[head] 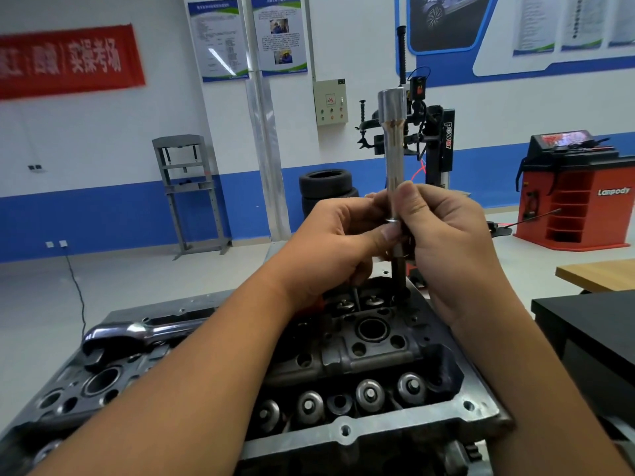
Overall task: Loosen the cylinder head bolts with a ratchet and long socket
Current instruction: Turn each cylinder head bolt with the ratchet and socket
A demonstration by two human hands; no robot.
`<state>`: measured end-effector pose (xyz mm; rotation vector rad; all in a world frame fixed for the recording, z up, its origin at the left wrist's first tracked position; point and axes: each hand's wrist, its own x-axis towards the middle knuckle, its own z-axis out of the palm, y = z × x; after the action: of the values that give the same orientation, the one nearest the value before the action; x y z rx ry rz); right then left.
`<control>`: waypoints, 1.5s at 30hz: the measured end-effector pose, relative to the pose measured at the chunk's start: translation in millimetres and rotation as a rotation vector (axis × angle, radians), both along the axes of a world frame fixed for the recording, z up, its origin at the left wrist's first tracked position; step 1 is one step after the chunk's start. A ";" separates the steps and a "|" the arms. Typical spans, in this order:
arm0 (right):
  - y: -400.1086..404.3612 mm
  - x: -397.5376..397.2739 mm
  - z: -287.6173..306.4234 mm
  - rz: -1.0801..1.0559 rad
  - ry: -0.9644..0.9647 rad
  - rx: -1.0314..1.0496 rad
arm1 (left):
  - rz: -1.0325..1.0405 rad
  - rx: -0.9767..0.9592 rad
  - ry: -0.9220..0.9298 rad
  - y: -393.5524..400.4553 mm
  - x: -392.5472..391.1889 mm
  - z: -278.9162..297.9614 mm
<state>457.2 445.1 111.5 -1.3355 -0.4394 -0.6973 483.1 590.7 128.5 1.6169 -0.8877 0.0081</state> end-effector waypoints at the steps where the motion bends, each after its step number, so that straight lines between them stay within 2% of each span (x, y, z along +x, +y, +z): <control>1: 0.2 0.1 0.0 0.006 0.014 0.010 | 0.020 0.001 -0.006 -0.3 0.8 -0.2; 5: 1.7 -1.0 0.0 0.001 0.011 0.049 | 0.156 0.049 -0.103 0.1 2.8 -0.2; 10: 0.3 -0.4 0.5 0.023 0.019 0.043 | 0.003 0.043 -0.024 0.9 0.9 -0.1; 16: 0.9 0.2 -0.1 0.001 -0.011 0.044 | 0.120 0.067 -0.111 -0.6 -0.5 1.2; 21: -0.3 0.8 -0.3 0.008 0.006 0.028 | 0.018 0.044 -0.017 -0.9 -2.1 0.3; 27: 0.6 1.8 -0.6 0.008 0.009 0.035 | 0.187 0.080 -0.147 -3.4 0.0 -0.1; 32: -1.9 3.4 0.0 -0.034 0.033 0.040 | -0.009 0.041 -0.020 -0.9 -1.6 -0.1; 38: -0.9 2.5 -0.5 -0.019 -0.005 0.010 | 0.126 0.029 -0.182 -7.0 -1.4 -1.6; 43: -3.1 4.0 -1.0 0.019 0.021 0.030 | 0.044 0.009 -0.015 -4.4 -4.3 0.0; 45: -2.8 3.4 -0.2 0.043 0.026 0.061 | 0.065 -0.005 -0.004 -5.2 -5.2 0.2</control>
<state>460.7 442.3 111.3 -1.2733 -0.4211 -0.6523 477.9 585.4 128.7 1.6409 -0.8374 0.0586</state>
